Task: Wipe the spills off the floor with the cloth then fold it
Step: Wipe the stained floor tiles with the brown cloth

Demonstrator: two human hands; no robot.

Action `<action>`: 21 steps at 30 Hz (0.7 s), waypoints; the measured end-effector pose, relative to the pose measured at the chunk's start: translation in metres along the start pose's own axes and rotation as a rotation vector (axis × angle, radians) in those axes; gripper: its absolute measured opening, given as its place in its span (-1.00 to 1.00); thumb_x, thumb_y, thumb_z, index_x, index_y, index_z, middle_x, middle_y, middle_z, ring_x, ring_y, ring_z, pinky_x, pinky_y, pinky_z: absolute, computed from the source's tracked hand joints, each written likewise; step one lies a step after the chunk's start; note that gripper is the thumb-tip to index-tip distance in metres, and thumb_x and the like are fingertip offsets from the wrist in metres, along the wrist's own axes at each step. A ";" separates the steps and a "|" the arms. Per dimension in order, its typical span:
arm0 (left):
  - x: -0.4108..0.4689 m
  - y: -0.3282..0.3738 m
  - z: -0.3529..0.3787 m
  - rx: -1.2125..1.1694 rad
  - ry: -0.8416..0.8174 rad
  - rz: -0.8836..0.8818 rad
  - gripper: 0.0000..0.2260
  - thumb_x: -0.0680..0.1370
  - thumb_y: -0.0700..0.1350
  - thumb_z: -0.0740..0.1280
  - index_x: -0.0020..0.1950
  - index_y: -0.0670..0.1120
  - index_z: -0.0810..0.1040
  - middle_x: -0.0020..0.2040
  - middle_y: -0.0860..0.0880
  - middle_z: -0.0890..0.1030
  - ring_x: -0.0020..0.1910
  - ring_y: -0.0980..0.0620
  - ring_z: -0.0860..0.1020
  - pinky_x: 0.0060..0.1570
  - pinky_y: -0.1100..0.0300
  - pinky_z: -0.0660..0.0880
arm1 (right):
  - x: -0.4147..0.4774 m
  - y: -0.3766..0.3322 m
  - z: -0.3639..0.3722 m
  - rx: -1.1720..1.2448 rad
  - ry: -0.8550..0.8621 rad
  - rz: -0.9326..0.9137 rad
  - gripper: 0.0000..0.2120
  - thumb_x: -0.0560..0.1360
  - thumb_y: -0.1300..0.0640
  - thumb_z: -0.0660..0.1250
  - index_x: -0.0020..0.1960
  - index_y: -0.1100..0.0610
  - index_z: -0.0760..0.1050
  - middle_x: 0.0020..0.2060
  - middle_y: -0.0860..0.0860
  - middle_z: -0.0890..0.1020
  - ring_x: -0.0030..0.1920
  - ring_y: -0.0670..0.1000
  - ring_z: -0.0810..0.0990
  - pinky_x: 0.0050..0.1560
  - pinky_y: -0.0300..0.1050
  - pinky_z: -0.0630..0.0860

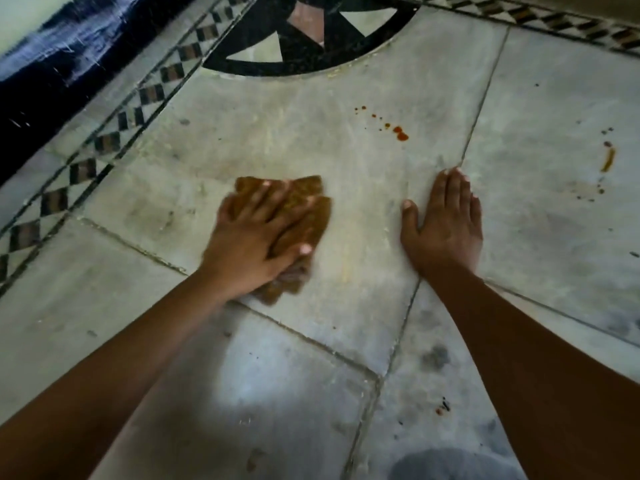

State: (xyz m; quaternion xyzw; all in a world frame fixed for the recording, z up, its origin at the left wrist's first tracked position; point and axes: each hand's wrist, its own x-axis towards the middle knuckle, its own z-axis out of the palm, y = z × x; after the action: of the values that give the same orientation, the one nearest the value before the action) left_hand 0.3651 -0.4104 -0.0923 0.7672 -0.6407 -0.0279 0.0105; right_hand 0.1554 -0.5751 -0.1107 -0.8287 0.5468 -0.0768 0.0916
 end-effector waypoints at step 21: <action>0.134 -0.005 -0.007 -0.135 0.036 -0.396 -0.44 0.52 0.23 0.06 0.52 0.18 0.07 0.56 -0.03 0.07 0.52 -0.13 0.05 0.43 -0.22 -0.02 | -0.001 -0.005 -0.002 0.005 0.023 0.022 -0.29 0.51 -0.16 -0.10 0.51 0.27 0.03 0.50 0.22 0.10 0.51 0.16 0.06 0.47 -0.02 -0.12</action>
State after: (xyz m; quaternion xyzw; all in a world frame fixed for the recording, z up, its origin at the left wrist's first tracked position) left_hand 0.3946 -0.5416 -0.0895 0.8761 -0.4738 -0.0584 0.0676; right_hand 0.1594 -0.5723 -0.1074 -0.8213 0.5569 -0.0867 0.0883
